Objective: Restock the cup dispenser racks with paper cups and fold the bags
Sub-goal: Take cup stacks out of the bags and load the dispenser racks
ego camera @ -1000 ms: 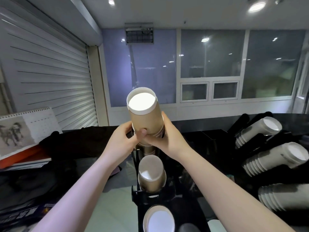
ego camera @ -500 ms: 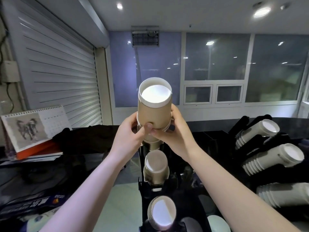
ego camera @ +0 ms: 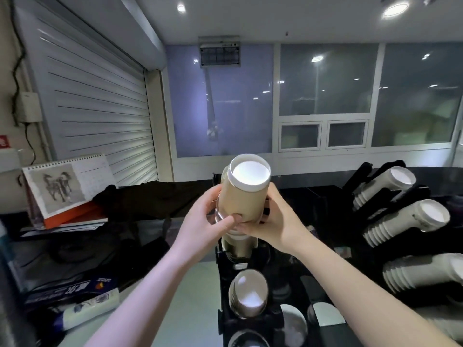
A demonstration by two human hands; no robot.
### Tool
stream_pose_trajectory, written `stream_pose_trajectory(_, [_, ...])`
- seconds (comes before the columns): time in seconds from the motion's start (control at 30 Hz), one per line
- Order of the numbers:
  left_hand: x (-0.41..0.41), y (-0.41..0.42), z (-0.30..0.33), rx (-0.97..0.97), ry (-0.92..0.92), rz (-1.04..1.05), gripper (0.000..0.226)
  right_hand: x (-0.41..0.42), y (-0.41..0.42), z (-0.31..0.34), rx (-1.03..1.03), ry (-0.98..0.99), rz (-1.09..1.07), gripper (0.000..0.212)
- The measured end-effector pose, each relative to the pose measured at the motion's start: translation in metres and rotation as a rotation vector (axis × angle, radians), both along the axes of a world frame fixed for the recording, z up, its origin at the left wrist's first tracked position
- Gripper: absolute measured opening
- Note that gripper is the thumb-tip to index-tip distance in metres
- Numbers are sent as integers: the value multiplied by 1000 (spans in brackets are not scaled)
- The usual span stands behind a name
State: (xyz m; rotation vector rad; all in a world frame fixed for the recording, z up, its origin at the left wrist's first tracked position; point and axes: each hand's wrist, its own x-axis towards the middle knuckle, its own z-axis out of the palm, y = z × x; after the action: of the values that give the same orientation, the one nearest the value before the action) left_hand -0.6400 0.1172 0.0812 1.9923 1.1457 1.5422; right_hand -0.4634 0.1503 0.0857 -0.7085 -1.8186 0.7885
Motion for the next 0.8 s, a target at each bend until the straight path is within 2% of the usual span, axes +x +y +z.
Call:
stream_pose_trajectory(0.13, [-5, 9, -20, -100, 42, -9, 71, 0, 6, -14, 37, -157, -98, 91])
stream_pose_trajectory(0.3, [-6, 17, -41, -176, 124, 105, 66, -2, 12, -27, 44, -279, -168, 87])
stream_pose_trajectory(0.4, [-6, 18, -46, -223, 119, 107, 85, 0, 14, -32, 66, -259, -126, 81])
stream_pose_trajectory(0.53, [-3, 19, -48, -209, 135, 74, 75, -1, 14, -33, 74, -233, -85, 73])
stream_pose_trajectory(0.8, [-4, 27, -51, -251, 156, 120, 81, 0, 20, -32, 74, -272, -116, 75])
